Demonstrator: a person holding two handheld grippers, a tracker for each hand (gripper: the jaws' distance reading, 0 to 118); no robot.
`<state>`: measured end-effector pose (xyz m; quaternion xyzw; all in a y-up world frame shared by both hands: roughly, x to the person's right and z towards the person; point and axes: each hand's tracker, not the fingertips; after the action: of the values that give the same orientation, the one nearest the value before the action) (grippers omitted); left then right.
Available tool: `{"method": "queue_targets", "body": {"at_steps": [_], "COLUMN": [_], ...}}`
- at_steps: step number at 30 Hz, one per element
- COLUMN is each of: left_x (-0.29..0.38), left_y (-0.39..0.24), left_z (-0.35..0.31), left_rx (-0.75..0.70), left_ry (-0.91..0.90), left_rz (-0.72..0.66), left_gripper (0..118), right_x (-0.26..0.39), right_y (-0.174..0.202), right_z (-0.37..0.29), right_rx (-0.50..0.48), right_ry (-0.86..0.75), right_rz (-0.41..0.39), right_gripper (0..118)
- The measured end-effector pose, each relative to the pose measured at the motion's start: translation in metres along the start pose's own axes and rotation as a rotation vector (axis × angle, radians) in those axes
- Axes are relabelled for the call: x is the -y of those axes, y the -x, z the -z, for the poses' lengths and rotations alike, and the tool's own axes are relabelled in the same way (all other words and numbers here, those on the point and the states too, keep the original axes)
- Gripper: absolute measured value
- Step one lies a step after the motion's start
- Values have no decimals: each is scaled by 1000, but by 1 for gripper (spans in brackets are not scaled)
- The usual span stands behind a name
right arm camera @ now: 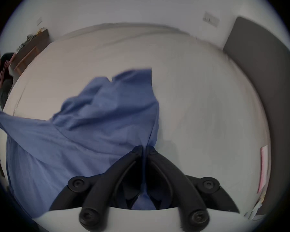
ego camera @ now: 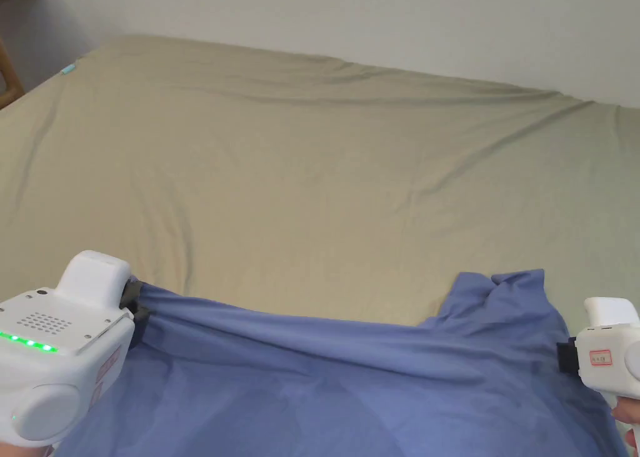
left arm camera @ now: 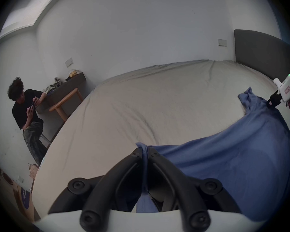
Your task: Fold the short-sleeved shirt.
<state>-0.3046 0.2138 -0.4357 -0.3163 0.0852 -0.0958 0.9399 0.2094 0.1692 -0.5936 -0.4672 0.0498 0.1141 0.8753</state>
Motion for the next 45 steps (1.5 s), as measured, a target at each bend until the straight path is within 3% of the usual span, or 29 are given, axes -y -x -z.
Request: {"method": "queue_targets", "body": {"at_steps": [4, 9, 16, 21, 31, 45], "left_x": [-24, -58, -102, -127, -172, -239], "left_y": [12, 31, 65, 90, 118, 121], "left_z": [-38, -107, -226, -310, -403, -352], "left_rx": [-26, -75, -172, -213, -263, -201], "left_ry": [-86, -243, -494, -654, -827, -747], "left_rz": [-32, -69, -108, -151, -176, -160], "left_gripper": [2, 2, 2, 2, 2, 2], "right_x": [-10, -1, 30, 42, 30, -45], "right_y": [-16, -30, -24, -19, -27, -34], "right_z": [-87, -222, -397, -493, -579, -561], "right_rx": [-37, 1, 136, 173, 206, 223], "right_ry": [-158, -403, -808, -972, -1125, -1102], "right_rz": [67, 37, 56, 56, 47, 50], "right_gripper": [5, 5, 5, 5, 5, 5]}}
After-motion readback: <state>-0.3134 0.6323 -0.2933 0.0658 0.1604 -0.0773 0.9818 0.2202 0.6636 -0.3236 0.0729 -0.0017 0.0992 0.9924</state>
